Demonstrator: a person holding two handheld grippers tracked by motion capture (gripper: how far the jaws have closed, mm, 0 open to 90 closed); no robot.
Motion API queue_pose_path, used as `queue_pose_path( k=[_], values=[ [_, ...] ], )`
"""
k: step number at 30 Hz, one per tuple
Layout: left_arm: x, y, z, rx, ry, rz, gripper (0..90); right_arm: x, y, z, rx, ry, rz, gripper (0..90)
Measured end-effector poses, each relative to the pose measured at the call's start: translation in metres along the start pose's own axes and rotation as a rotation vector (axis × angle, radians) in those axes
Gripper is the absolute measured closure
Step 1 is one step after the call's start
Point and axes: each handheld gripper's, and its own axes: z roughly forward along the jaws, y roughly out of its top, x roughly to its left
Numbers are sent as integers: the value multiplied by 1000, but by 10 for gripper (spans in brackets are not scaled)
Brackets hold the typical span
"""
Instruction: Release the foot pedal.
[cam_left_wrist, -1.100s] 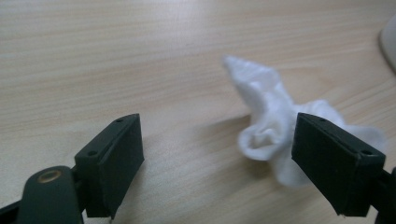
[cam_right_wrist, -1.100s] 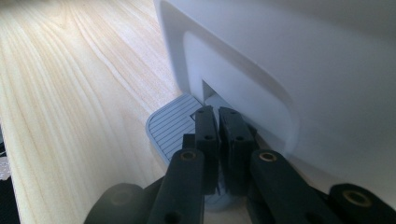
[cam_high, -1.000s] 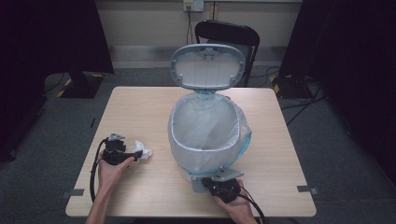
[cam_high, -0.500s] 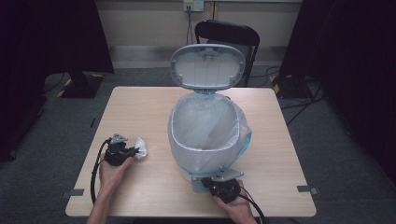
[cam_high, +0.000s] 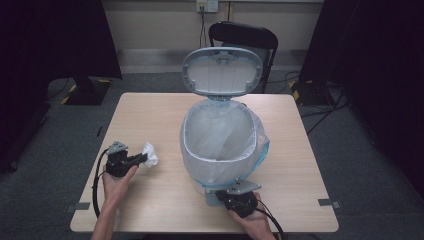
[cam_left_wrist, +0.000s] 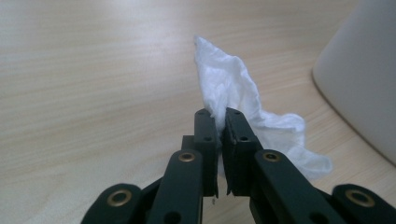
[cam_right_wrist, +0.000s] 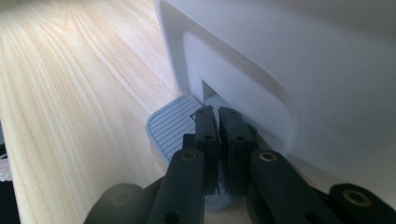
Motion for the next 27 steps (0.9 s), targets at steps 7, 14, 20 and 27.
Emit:
queue_pose_path(
  k=[7,14,20,27],
  values=[
    [-1,6,-11,-49,-26,-2,853,0,0,0,0,1,1,867],
    [-6,12,-19,-85,-41,-1,852,-1,-1,0,-4,7,3,867],
    [-13,19,-32,-128,-51,19,852,-1,0,0,-1,3,0,867],
    [-12,22,-46,-173,-59,10,852,-1,0,0,-1,5,-11,867]
  ],
)
